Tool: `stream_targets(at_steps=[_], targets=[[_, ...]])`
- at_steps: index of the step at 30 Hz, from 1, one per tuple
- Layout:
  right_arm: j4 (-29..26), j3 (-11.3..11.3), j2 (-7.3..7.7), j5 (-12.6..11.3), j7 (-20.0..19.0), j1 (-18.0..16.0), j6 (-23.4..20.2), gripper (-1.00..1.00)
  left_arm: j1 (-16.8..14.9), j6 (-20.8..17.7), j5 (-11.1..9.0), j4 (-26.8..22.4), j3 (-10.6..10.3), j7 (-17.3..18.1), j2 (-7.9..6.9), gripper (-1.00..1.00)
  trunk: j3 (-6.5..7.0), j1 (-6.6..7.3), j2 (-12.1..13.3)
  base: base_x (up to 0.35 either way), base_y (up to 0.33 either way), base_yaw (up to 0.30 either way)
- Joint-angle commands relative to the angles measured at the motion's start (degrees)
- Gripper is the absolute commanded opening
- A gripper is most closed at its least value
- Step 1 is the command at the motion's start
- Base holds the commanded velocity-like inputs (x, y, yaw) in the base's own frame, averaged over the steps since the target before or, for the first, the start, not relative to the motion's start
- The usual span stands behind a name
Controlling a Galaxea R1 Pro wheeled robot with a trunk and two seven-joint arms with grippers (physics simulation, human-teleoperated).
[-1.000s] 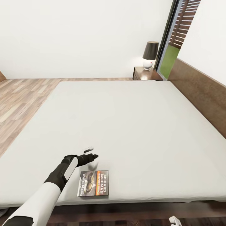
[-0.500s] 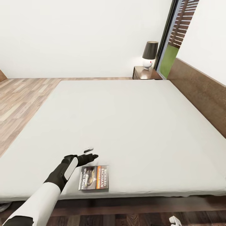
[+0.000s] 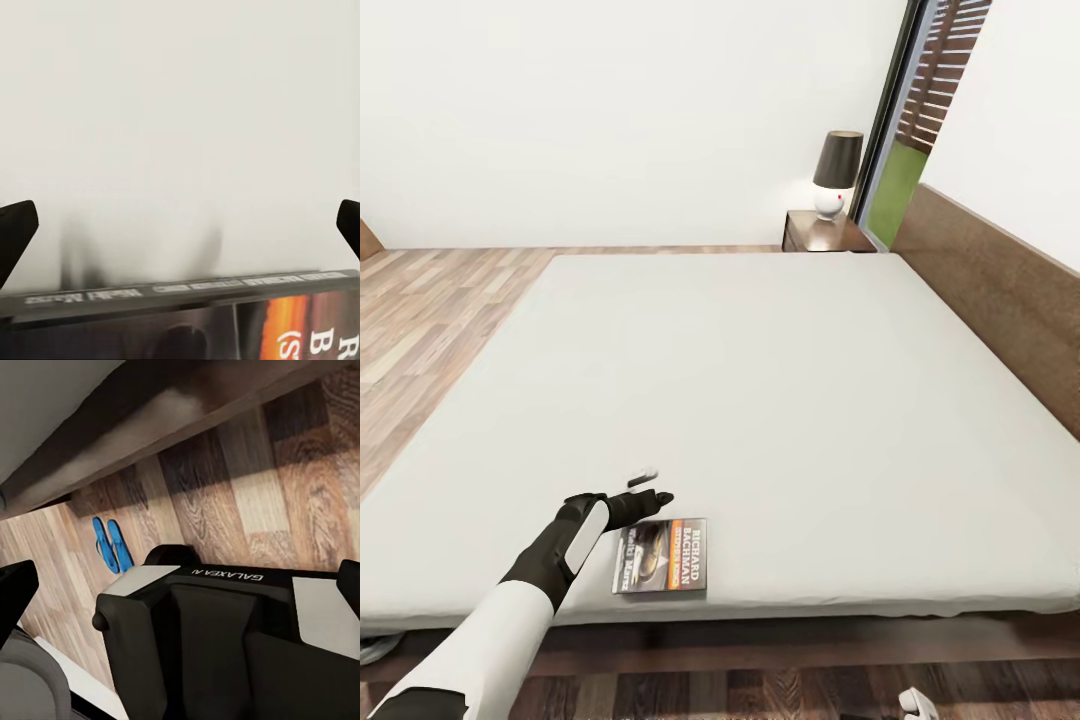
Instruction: In the bedroom, move the book from the bed onto either nightstand, and place the two sandals side by side next to the bed.
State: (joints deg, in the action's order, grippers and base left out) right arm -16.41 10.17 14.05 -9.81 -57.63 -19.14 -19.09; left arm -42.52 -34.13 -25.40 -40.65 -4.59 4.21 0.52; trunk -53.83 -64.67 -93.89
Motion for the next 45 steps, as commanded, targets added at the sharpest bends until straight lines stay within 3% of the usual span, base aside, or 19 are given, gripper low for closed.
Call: stream_targets(at_steps=[1, 11, 15, 45], targets=[[0.0, 0.0, 0.01, -0.4, -0.1, 0.0, -0.5, 1.00, 0.0, -0.2, 0.0, 0.0, 0.0, 0.1, 0.00, 1.00, -0.04, 0.01, 0.0, -0.018, 0.000, 0.000], [0.0, 0.0, 0.01, -0.4, -0.1, 0.0, -0.5, 1.00, 0.0, -0.2, 0.0, 0.0, 0.0, 0.1, 0.01, 1.00, -0.04, 0.01, 0.0, -0.004, 0.000, 0.000], [0.0, 0.0, 0.01, -0.4, -0.1, 0.0, -0.5, 1.00, 0.0, -0.2, 0.0, 0.0, 0.0, 0.1, 0.01, 1.00, -0.76, -0.87, -1.6, 0.000, 0.000, 0.000], [0.0, 0.0, 0.01, -0.4, -0.1, 0.0, -0.5, 1.00, 0.0, -0.2, 0.0, 0.0, 0.0, 0.1, 0.01, 1.00, -0.76, -0.87, -1.6, -0.040, 0.000, 0.000]])
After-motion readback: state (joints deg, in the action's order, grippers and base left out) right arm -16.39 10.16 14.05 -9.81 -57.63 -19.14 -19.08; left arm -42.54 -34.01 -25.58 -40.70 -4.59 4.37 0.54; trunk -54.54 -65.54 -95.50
